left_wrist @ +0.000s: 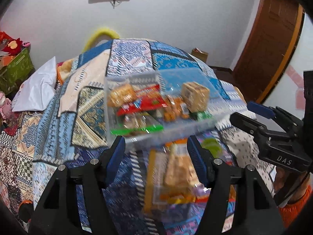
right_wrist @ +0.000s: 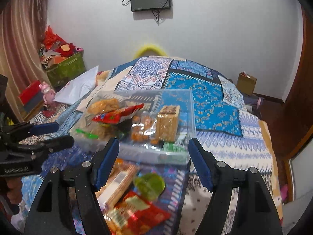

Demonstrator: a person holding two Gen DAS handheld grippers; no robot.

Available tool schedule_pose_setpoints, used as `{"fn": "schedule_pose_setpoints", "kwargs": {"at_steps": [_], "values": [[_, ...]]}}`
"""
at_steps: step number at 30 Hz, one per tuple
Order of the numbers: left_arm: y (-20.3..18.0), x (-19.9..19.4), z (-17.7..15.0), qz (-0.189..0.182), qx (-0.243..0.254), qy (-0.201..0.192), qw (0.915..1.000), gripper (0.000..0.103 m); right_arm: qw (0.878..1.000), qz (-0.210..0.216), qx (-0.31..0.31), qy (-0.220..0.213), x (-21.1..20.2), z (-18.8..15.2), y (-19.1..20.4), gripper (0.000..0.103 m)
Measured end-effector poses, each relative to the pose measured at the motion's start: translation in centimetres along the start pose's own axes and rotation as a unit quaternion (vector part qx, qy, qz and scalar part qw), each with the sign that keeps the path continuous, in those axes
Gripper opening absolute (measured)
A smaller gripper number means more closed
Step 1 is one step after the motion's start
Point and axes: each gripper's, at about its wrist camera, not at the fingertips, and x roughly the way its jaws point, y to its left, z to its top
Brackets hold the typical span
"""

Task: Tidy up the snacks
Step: 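Grasp the long wafer bar with the left gripper while the right gripper grasps the green cup snack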

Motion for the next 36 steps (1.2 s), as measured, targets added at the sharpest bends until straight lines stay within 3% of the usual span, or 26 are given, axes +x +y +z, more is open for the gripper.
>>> {"fn": "schedule_pose_setpoints", "kwargs": {"at_steps": [8, 14, 18, 24, 27, 32, 36], "values": [[-2.0, 1.8, -2.8, -0.026, 0.013, 0.035, 0.9990, 0.064, 1.000, 0.008, 0.009, 0.023, 0.2, -2.6, -0.3, 0.070], [-2.1, 3.6, -3.4, -0.028, 0.005, 0.046, 0.9985, 0.051, 0.998, 0.015, 0.017, 0.054, 1.8, -4.6, -1.3, 0.070], [-2.1, 4.7, -3.3, -0.019, 0.001, 0.042, 0.9989, 0.050, 0.997, 0.016, 0.028, 0.075, 3.4, -5.3, -1.9, 0.070], [-2.0, 6.3, -3.4, -0.033, -0.008, 0.054, 0.9980, 0.036, 0.994, 0.030, 0.040, 0.097, 5.5, -5.7, -2.2, 0.070], [-2.2, 6.6, -3.5, -0.040, -0.007, 0.048, 0.9980, 0.034, 0.993, 0.037, 0.042, 0.100, 6.1, -5.8, -2.0, 0.070], [-2.5, 6.6, -3.8, -0.039, 0.007, 0.037, 0.9985, 0.033, 0.991, 0.069, 0.047, 0.104, 6.7, -6.0, -1.8, 0.049], [-2.6, 6.1, -4.0, -0.036, 0.012, 0.028, 0.9989, 0.033, 0.992, 0.073, 0.044, 0.098, 6.7, -6.0, -1.6, 0.044]]}}
